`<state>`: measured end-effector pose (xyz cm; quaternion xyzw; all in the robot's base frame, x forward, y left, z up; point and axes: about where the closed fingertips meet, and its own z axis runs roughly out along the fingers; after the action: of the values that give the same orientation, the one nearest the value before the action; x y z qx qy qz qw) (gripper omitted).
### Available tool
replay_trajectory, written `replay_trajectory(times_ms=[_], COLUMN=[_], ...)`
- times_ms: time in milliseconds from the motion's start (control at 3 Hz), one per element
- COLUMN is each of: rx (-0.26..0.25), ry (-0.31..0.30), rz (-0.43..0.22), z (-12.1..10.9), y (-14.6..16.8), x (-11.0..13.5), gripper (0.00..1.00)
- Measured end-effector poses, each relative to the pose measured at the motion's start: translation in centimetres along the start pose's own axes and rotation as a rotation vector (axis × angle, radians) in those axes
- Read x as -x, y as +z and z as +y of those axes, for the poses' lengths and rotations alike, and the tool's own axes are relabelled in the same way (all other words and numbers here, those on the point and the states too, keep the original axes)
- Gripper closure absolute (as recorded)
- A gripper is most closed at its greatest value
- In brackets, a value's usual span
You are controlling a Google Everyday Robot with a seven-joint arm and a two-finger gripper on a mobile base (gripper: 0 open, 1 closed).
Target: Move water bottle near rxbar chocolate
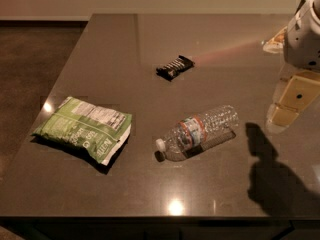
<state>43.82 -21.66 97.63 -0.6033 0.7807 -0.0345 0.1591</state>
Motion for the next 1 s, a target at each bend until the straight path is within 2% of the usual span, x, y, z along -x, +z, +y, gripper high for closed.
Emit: replay_trajectory(times_ms=[333, 1000], rx=[0.000, 0.113], ry=[0.000, -0.073], rz=[0.000, -0.149], z=[0.0, 0.0], y=[0.0, 3.5], x=[0.0, 3.3], gripper=[0.00, 0.00])
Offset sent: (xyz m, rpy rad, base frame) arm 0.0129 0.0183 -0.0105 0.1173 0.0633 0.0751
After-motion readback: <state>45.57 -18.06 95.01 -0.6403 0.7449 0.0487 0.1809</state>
